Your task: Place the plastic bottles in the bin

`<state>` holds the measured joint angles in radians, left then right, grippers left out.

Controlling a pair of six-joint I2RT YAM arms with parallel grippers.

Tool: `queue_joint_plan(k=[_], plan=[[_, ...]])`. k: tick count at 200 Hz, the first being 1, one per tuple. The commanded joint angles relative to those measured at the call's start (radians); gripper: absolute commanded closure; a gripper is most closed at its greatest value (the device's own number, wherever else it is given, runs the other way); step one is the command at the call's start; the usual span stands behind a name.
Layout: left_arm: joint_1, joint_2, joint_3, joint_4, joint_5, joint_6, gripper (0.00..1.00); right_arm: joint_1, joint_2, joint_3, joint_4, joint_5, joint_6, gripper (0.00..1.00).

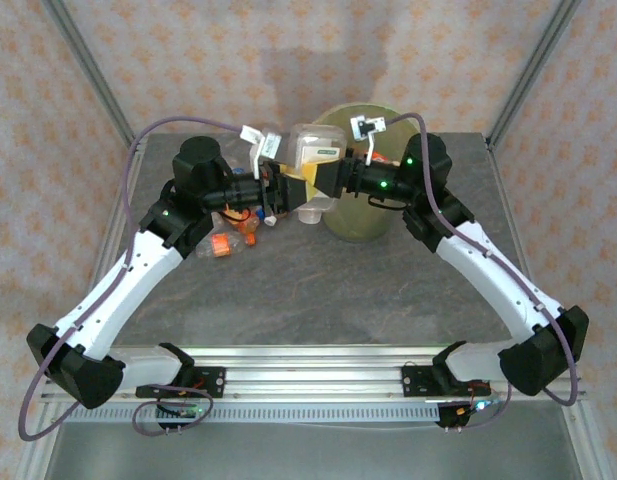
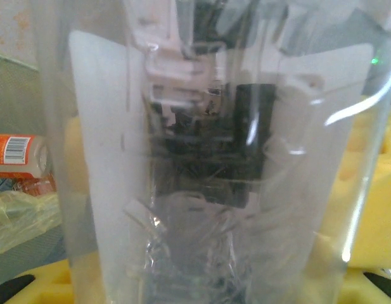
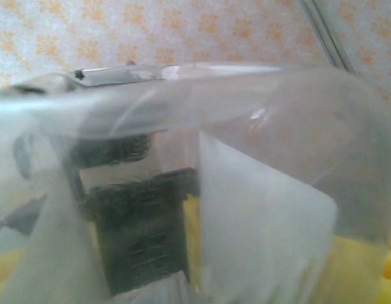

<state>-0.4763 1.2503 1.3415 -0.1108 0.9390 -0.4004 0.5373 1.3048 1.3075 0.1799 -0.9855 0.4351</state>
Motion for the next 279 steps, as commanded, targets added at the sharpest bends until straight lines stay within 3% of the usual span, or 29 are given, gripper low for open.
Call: queue_joint_plan(k=[1, 35, 50, 72, 94, 113, 145, 183, 209, 279], plan=[[-0.018, -0.011, 0.030, 0.065, 0.054, 0.015, 0.55, 0.006, 0.003, 0.036, 0.073, -0.017, 0.003, 0.23], [-0.018, -0.028, 0.033, -0.010, 0.015, 0.072, 0.35, 0.006, -0.026, 0.029, 0.050, 0.041, -0.017, 0.45], [-0.018, -0.029, 0.035, -0.031, 0.004, 0.083, 0.21, 0.006, -0.036, 0.031, 0.012, 0.076, -0.039, 0.55], [-0.017, -0.029, 0.038, -0.055, -0.013, 0.093, 0.00, 0.006, -0.051, 0.039, -0.050, 0.130, -0.077, 0.61], [-0.017, -0.035, 0.048, -0.097, -0.036, 0.120, 0.00, 0.006, -0.066, 0.077, -0.174, 0.212, -0.151, 0.64], [-0.017, -0.058, 0.060, -0.163, -0.092, 0.159, 0.00, 0.006, -0.072, 0.159, -0.374, 0.359, -0.256, 0.68], [-0.016, -0.125, 0.061, -0.251, -0.271, 0.192, 0.00, 0.006, -0.012, 0.401, -0.766, 0.664, -0.457, 0.71], [-0.015, -0.174, 0.040, -0.286, -0.490, 0.185, 0.00, 0.002, 0.121, 0.641, -0.980, 0.899, -0.723, 0.68], [-0.016, -0.199, 0.005, -0.265, -0.545, 0.186, 0.00, -0.024, 0.260, 0.810, -1.053, 0.979, -0.866, 0.69], [-0.016, -0.249, -0.029, -0.265, -0.618, 0.207, 0.00, -0.091, 0.621, 1.203, -1.195, 1.037, -1.166, 0.75]])
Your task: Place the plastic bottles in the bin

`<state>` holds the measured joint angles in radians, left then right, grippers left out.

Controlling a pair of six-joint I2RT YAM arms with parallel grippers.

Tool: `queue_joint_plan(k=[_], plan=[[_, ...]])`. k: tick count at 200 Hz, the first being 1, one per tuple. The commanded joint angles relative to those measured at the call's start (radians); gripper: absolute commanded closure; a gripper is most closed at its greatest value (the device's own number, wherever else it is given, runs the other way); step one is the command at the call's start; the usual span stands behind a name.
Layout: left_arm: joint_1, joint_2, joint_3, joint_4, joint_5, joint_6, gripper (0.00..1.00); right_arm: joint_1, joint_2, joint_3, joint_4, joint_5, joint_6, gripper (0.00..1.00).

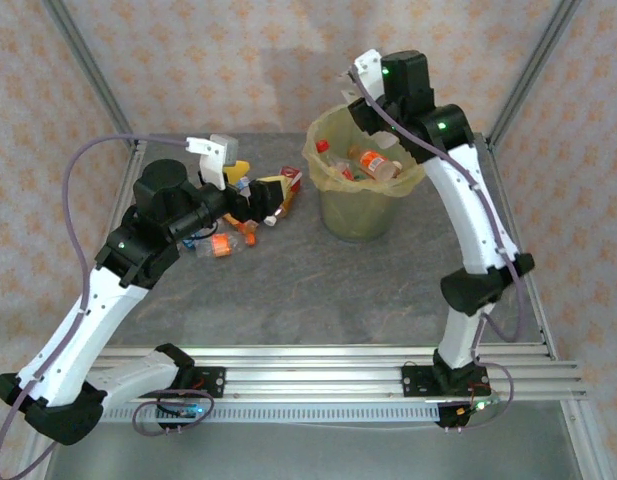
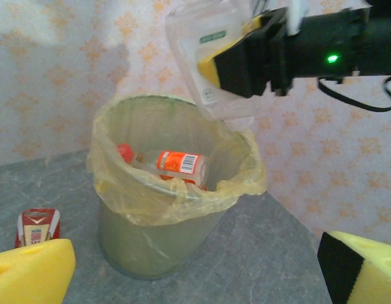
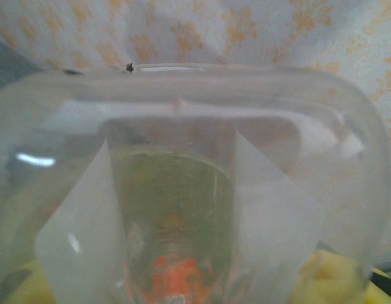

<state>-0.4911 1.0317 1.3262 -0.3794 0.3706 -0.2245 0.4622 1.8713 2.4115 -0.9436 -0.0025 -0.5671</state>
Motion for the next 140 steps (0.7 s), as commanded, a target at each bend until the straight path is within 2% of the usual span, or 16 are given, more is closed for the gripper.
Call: queue_joint_plan(k=[1, 19, 32, 44, 67, 84, 103, 140], plan=[[-0.001, -0.031, -0.015, 0.004, -0.050, 0.031, 0.00, -0.018, 0.057, 0.101, -0.072, 0.054, -0.169, 0.75], [-0.001, -0.036, -0.021, 0.007, -0.059, 0.037, 0.00, -0.027, 0.099, 0.125, -0.061, 0.078, -0.231, 0.74], [0.000, -0.037, -0.022, 0.003, -0.071, 0.040, 0.00, -0.031, 0.119, 0.188, -0.112, 0.016, -0.236, 0.72], [0.001, -0.035, -0.025, 0.003, -0.081, 0.042, 0.00, -0.029, 0.112, 0.173, -0.125, 0.006, -0.251, 0.70], [0.001, -0.032, -0.033, 0.008, -0.091, 0.039, 0.00, 0.002, 0.096, 0.104, -0.114, 0.125, -0.265, 0.70], [0.001, -0.029, -0.040, 0.013, -0.098, 0.039, 0.00, 0.033, 0.073, 0.014, -0.079, 0.236, -0.270, 0.71], [0.002, -0.019, -0.037, 0.015, -0.102, 0.040, 0.00, 0.039, 0.016, -0.148, 0.038, 0.316, -0.279, 0.72], [0.003, 0.000, -0.031, 0.009, -0.093, 0.040, 0.00, 0.041, -0.069, -0.365, 0.254, 0.411, -0.326, 0.75]])
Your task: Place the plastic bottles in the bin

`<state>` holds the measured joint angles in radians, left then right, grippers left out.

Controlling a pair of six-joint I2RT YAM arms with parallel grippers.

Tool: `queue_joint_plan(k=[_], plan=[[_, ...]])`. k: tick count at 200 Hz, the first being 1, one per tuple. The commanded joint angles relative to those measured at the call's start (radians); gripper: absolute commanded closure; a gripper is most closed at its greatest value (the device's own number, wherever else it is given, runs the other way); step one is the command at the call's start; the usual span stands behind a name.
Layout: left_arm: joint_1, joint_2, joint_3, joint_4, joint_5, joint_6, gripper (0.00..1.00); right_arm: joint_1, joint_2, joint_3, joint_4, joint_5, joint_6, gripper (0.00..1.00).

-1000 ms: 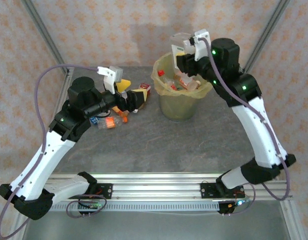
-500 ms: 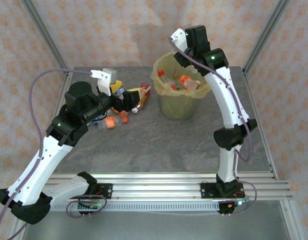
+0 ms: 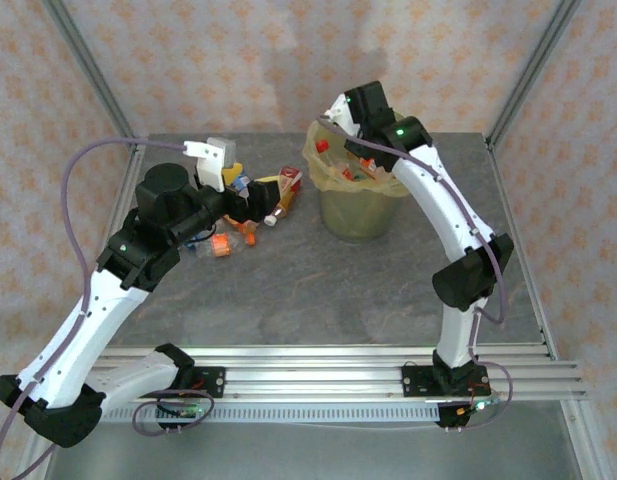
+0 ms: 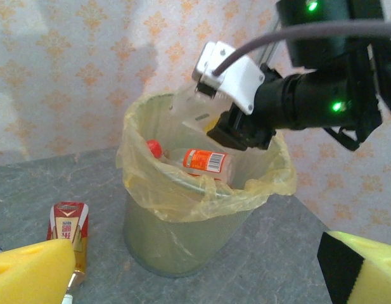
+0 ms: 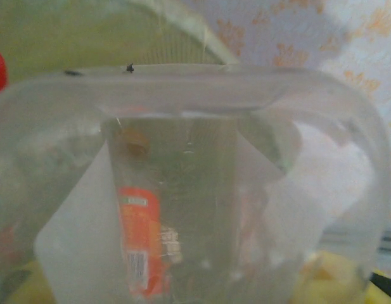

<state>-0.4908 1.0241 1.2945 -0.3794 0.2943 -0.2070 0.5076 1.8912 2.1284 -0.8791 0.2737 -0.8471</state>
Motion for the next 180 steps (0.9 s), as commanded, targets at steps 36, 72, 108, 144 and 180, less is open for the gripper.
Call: queue_joint_plan(k=[36, 72, 108, 144, 180], plan=[[0.005, 0.014, -0.002, 0.024, -0.009, 0.008, 0.00, -0.004, -0.142, -0.183, 0.319, 0.097, -0.051, 0.74], [0.005, 0.025, 0.003, 0.021, -0.006, 0.003, 0.00, -0.007, -0.117, -0.202, 0.336, 0.073, -0.039, 0.73], [0.004, 0.024, 0.007, 0.011, -0.009, 0.007, 0.00, -0.026, -0.076, -0.232, 0.406, 0.083, -0.036, 0.73], [0.007, 0.020, 0.008, -0.001, -0.020, 0.014, 0.00, -0.067, -0.035, -0.181, 0.313, -0.044, 0.017, 0.71], [0.008, 0.024, 0.008, -0.001, -0.021, 0.012, 0.00, -0.098, 0.063, -0.066, 0.153, -0.130, 0.029, 0.68]])
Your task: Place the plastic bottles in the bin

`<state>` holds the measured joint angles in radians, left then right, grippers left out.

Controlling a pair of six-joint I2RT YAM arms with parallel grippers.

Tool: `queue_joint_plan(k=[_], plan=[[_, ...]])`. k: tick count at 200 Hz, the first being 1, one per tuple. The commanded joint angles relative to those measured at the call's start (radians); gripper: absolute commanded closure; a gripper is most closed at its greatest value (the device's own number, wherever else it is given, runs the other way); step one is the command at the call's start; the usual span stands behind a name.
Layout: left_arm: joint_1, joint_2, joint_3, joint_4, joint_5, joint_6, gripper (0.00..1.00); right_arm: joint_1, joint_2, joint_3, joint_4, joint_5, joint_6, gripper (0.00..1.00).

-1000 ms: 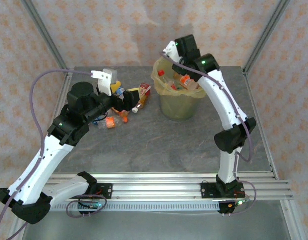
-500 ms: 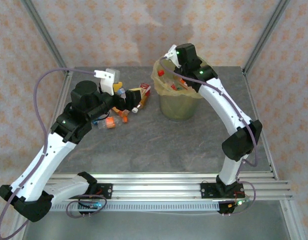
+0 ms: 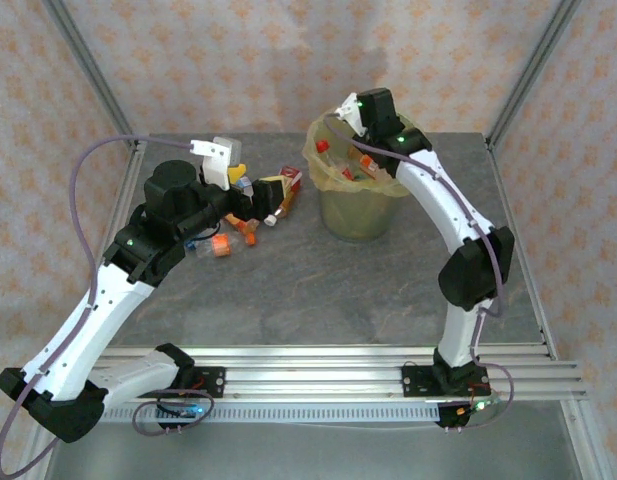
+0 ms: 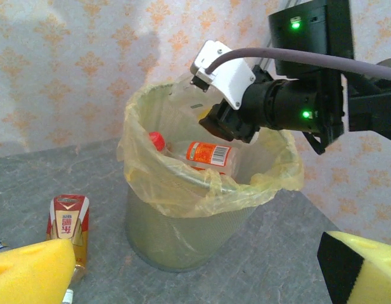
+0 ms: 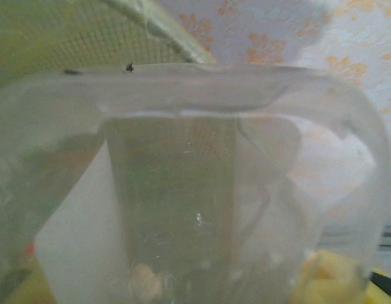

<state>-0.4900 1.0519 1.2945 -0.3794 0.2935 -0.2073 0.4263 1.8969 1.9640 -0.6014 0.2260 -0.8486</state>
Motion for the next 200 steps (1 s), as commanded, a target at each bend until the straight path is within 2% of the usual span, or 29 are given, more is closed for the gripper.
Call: queue_joint_plan(k=[1, 33, 49, 77, 109, 143, 175, 200], plan=[[0.007, -0.003, 0.009, -0.001, -0.020, 0.013, 0.00, -0.019, 0.060, 0.102, -0.130, -0.084, 0.031, 0.68], [0.010, 0.000, 0.008, -0.006, -0.021, 0.011, 0.00, -0.045, 0.185, 0.268, -0.303, -0.147, 0.035, 0.64], [0.011, 0.000, 0.008, -0.007, -0.019, 0.011, 0.00, -0.054, 0.238, 0.333, -0.361, -0.171, 0.044, 0.58], [0.014, 0.002, 0.012, -0.015, -0.024, 0.012, 0.00, -0.056, 0.269, 0.353, -0.345, -0.159, 0.057, 0.35], [0.013, 0.003, 0.016, -0.026, -0.030, 0.014, 0.00, -0.057, 0.280, 0.430, -0.367, -0.148, 0.098, 0.28], [0.014, 0.005, 0.018, -0.027, -0.031, 0.016, 0.00, -0.055, 0.223, 0.474, -0.378, -0.162, 0.164, 0.19], [0.014, 0.005, 0.013, -0.020, -0.035, 0.011, 0.00, -0.058, 0.171, 0.446, -0.311, -0.066, 0.241, 0.18], [0.014, 0.008, 0.011, -0.019, -0.038, 0.010, 0.00, -0.051, 0.175, 0.410, -0.271, 0.030, 0.272, 0.28]])
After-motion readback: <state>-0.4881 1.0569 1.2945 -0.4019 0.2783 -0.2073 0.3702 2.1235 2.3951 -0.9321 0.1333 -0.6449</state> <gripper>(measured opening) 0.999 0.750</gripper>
